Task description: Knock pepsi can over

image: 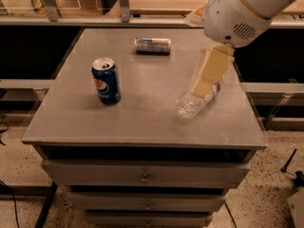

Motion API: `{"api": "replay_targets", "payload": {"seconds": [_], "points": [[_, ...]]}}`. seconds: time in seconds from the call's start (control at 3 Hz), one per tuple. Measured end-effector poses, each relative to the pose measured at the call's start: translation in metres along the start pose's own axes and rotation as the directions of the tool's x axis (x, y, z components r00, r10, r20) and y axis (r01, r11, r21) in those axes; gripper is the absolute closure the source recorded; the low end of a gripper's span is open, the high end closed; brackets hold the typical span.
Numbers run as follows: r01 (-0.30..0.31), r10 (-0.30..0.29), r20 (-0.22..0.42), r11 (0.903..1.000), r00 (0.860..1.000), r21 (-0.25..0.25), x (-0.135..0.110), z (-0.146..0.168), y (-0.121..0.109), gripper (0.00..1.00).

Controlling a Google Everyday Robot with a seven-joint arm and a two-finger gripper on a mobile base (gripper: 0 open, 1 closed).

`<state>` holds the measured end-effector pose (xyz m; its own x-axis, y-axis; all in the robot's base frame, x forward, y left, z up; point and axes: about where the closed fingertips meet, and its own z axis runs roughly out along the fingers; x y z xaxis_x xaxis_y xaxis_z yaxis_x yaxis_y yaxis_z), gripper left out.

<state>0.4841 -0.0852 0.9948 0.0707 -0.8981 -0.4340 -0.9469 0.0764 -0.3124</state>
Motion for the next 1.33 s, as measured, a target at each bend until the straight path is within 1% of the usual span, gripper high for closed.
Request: {"api": "replay_targets", "payload": {"seconds": [0.33,0.67,1.0,1.33], "points": [[0.055,-0.051,0.081,0.9971,0.995,-0.053,-0.044,0.034,0.001,0.0],[0.075,-0.058,0.134,0.9893,0.989,-0.126,-0.077,0.072,0.006,0.0],[0.073,-0.041,0.173,0.981,0.984,-0.18,-0.1,0.107,0.003,0.0],[0.073,-0.04,0.174,0.9797,0.984,-0.187,-0.102,0.111,0.003,0.0]]}}
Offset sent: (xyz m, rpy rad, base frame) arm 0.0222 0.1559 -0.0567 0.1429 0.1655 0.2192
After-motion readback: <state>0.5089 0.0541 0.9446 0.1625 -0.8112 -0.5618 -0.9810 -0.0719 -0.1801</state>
